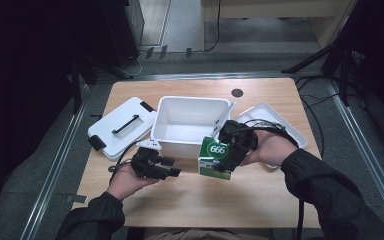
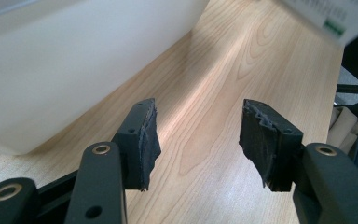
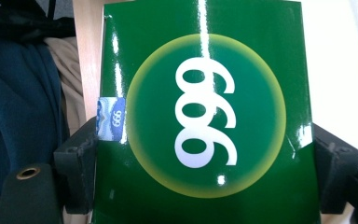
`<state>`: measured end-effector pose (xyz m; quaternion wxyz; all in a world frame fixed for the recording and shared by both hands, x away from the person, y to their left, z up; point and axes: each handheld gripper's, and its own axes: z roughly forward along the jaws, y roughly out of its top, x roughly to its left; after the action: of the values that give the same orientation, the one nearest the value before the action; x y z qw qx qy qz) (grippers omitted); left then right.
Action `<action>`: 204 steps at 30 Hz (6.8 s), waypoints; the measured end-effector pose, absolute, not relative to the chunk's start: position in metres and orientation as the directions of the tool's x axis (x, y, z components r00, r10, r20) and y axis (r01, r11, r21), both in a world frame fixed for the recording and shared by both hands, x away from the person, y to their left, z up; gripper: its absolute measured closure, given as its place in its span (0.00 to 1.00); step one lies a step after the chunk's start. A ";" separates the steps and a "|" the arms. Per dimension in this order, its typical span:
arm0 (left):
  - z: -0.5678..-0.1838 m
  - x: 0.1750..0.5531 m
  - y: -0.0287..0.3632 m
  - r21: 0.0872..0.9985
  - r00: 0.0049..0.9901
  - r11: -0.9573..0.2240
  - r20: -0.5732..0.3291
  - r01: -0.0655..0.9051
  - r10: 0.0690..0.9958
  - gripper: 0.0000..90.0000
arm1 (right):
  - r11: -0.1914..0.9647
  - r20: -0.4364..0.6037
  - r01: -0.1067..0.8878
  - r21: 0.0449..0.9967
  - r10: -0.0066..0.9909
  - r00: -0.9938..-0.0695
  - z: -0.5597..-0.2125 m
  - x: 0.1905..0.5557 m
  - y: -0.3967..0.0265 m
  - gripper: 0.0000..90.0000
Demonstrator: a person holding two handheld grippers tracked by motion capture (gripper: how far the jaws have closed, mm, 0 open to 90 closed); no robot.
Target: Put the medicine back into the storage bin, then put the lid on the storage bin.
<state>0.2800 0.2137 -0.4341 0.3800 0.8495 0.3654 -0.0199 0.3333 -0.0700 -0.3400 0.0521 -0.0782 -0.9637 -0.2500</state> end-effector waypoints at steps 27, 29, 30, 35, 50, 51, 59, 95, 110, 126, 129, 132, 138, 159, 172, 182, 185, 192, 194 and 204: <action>-0.428 0.282 0.217 0.646 0.739 -0.444 -0.293 0.621 0.606 0.52 | 0.849 0.055 0.177 0.498 0.173 -0.983 -0.295 0.397 -0.057 0.19; -0.428 0.282 0.217 0.645 0.737 -0.442 -0.296 0.623 0.607 0.52 | 0.847 0.047 0.170 0.503 0.169 -0.984 -0.299 0.402 -0.052 0.19; -0.428 0.282 0.218 0.645 0.738 -0.443 -0.296 0.623 0.606 0.52 | 0.846 0.042 0.167 0.506 0.169 -0.985 -0.301 0.405 -0.050 0.19; -0.428 0.281 0.218 0.645 0.738 -0.443 -0.297 0.623 0.606 0.52 | 0.853 0.034 0.156 0.498 0.161 -0.986 -0.314 0.415 -0.043 0.19; -0.429 0.282 0.220 0.640 0.734 -0.441 -0.301 0.629 0.609 0.52 | 0.851 0.037 0.106 0.515 0.101 -0.994 -0.350 0.433 -0.052 0.18; -0.429 0.282 0.220 0.640 0.733 -0.440 -0.302 0.630 0.610 0.52 | 0.851 0.040 0.101 0.515 0.094 -0.995 -0.351 0.433 -0.053 0.18; -0.430 0.282 0.222 0.637 0.729 -0.440 -0.299 0.633 0.616 0.52 | 0.855 0.039 0.066 0.515 0.054 -0.998 -0.355 0.435 -0.054 0.18; -0.430 0.282 0.224 0.633 0.726 -0.441 -0.297 0.636 0.621 0.52 | 0.894 0.099 0.094 0.438 0.055 -0.994 -0.361 0.438 -0.053 0.16; -0.430 0.282 0.228 0.635 0.722 -0.440 -0.285 0.634 0.630 0.52 | 0.823 0.077 0.164 0.543 0.146 -0.986 -0.340 0.430 -0.086 0.17; -0.430 0.283 0.228 0.633 0.720 -0.441 -0.281 0.636 0.634 0.53 | 0.747 0.090 0.289 0.599 0.296 -0.951 -0.358 0.417 -0.164 0.23; -0.430 0.283 0.228 0.634 0.719 -0.440 -0.281 0.636 0.636 0.52 | 0.724 0.083 0.312 0.615 0.335 -0.939 -0.365 0.415 -0.177 0.25; -0.430 0.283 0.228 0.634 0.718 -0.438 -0.282 0.637 0.636 0.53 | 0.712 0.086 0.333 0.619 0.360 -0.929 -0.371 0.414 -0.185 0.26; -0.430 0.283 0.229 0.634 0.718 -0.438 -0.282 0.638 0.636 0.53 | 0.660 0.123 0.412 0.628 0.439 -0.890 -0.396 0.413 -0.207 0.31; -0.430 0.283 0.229 0.633 0.720 -0.442 -0.280 0.636 0.635 0.53 | 0.479 0.122 0.566 0.671 0.682 -0.721 -0.458 0.414 -0.235 0.56; -0.430 0.282 0.230 0.633 0.723 -0.446 -0.277 0.633 0.633 0.53 | 0.379 0.119 0.592 0.712 0.765 -0.633 -0.474 0.418 -0.236 0.70; -0.430 0.282 0.229 0.630 0.727 -0.452 -0.277 0.631 0.629 0.53 | 0.369 0.113 0.630 0.683 0.800 -0.590 -0.485 0.428 -0.231 0.72; -0.430 0.282 0.229 0.630 0.727 -0.453 -0.276 0.631 0.628 0.53 | 0.348 0.128 0.654 0.671 0.815 -0.566 -0.490 0.432 -0.229 0.77; -0.430 0.281 0.229 0.630 0.725 -0.451 -0.279 0.633 0.629 0.54 | 0.385 0.097 0.663 0.642 0.817 -0.569 -0.497 0.435 -0.221 0.88; -0.430 0.281 0.229 0.630 0.725 -0.450 -0.279 0.633 0.629 0.54 | 0.386 0.094 0.670 0.635 0.822 -0.562 -0.497 0.435 -0.220 0.89; -0.430 0.281 0.230 0.631 0.725 -0.448 -0.281 0.633 0.629 0.54 | 0.406 0.123 0.728 0.553 0.824 -0.553 -0.491 0.446 -0.219 0.98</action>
<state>0.2808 0.2297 -0.4299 0.3721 0.8509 0.3708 -0.0032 0.4456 -0.2189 -0.4914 -0.0849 -0.4651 -0.8341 -0.2843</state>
